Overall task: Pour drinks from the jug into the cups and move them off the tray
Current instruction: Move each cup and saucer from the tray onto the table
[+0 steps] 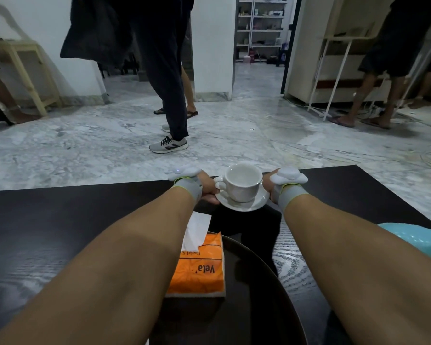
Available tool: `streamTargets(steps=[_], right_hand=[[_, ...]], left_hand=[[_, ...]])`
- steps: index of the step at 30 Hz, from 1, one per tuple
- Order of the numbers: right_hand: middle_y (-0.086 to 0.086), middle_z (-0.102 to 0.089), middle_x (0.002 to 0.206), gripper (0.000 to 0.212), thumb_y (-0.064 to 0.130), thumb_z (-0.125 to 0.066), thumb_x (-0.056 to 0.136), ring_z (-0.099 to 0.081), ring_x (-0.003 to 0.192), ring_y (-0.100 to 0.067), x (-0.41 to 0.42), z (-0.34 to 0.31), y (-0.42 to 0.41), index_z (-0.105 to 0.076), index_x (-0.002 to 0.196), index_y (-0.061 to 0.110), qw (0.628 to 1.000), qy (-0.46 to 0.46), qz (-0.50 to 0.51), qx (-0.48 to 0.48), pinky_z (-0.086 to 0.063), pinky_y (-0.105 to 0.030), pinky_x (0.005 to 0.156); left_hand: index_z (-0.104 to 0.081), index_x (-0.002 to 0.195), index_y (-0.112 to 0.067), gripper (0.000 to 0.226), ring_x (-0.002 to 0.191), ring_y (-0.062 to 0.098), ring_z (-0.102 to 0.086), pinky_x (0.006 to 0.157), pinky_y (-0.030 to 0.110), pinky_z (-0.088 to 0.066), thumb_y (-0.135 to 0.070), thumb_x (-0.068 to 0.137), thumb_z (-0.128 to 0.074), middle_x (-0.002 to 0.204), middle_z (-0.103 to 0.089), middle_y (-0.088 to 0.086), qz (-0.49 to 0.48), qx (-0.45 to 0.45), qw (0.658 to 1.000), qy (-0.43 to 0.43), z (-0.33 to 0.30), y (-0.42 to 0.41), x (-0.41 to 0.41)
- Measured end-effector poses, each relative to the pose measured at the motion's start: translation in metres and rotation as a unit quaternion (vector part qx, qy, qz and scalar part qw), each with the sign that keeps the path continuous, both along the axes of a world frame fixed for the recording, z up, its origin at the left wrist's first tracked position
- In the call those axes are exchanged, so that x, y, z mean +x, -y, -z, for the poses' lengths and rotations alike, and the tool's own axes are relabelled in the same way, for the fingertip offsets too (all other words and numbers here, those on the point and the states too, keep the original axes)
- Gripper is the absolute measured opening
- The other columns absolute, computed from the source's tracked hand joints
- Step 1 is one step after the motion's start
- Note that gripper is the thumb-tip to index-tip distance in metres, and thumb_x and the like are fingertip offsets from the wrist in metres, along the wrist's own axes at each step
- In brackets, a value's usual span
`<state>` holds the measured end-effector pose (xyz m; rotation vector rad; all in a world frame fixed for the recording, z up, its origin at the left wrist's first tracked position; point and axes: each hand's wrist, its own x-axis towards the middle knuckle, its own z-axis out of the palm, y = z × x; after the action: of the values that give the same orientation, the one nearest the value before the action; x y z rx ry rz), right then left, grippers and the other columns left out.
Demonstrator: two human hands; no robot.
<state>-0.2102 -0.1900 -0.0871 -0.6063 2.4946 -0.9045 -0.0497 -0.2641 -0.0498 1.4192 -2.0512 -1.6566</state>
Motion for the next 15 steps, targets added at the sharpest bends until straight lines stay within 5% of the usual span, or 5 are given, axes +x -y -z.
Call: streamTargets(steps=[3, 6, 9, 11, 15], right_hand=[[-0.012, -0.039, 0.104, 0.043, 0.016, -0.045, 0.099, -0.035, 0.094, -0.018, 0.000, 0.000, 0.002, -0.046, 0.136, -0.006, 1.000, -0.003, -0.002, 0.024, -0.031, -0.025, 0.057], [-0.011, -0.049, 0.113, 0.030, 0.021, -0.038, 0.101, -0.044, 0.097, -0.021, -0.011, 0.006, 0.003, -0.053, 0.123, 0.008, 0.994, -0.061, -0.002, 0.093, -0.034, -0.024, 0.072], [-0.011, -0.057, 0.115, 0.026, 0.023, -0.041, 0.100, -0.050, 0.100, -0.022, -0.012, 0.007, 0.002, -0.056, 0.117, 0.010, 0.994, -0.074, -0.008, 0.084, -0.034, -0.023, 0.074], [-0.002, -0.045, 0.083, 0.016, 0.025, -0.034, 0.102, -0.045, 0.079, -0.014, -0.012, 0.004, 0.000, -0.048, 0.097, 0.017, 0.997, -0.052, 0.039, 0.032, -0.034, -0.022, 0.072], [0.002, -0.025, 0.068, 0.012, 0.018, -0.043, 0.101, -0.021, 0.055, -0.004, -0.011, 0.016, 0.011, -0.032, 0.101, 0.014, 0.998, 0.021, 0.057, -0.023, -0.027, -0.016, 0.022]], left_hand=[[-0.056, 0.120, 0.010, 0.026, 0.058, 0.020, -0.055, 0.098, 0.038, -0.052, 0.010, 0.095, -0.049, 0.080, -0.060, 0.012, -0.004, 0.002, 1.000, -0.003, 0.010, 0.010, -0.006], [-0.056, 0.086, 0.008, 0.012, 0.059, 0.020, -0.056, 0.082, 0.037, -0.058, 0.010, 0.095, -0.049, 0.098, -0.059, 0.015, 0.000, 0.003, 1.000, 0.005, 0.012, 0.012, -0.010], [-0.047, 0.071, -0.001, 0.028, 0.063, 0.022, -0.058, 0.070, 0.029, -0.060, 0.009, 0.096, -0.047, 0.094, -0.058, 0.013, 0.003, 0.000, 1.000, 0.010, 0.020, 0.018, -0.015], [-0.056, 0.087, 0.008, 0.013, 0.080, 0.028, -0.063, 0.089, 0.035, -0.055, 0.010, 0.096, -0.047, 0.083, -0.057, 0.012, 0.005, 0.009, 1.000, 0.018, 0.023, 0.018, -0.017], [-0.052, 0.127, 0.012, 0.031, 0.071, 0.024, -0.063, 0.073, 0.029, -0.058, 0.008, 0.096, -0.049, 0.081, -0.059, 0.012, 0.006, 0.010, 1.000, 0.008, 0.027, 0.019, -0.021]])
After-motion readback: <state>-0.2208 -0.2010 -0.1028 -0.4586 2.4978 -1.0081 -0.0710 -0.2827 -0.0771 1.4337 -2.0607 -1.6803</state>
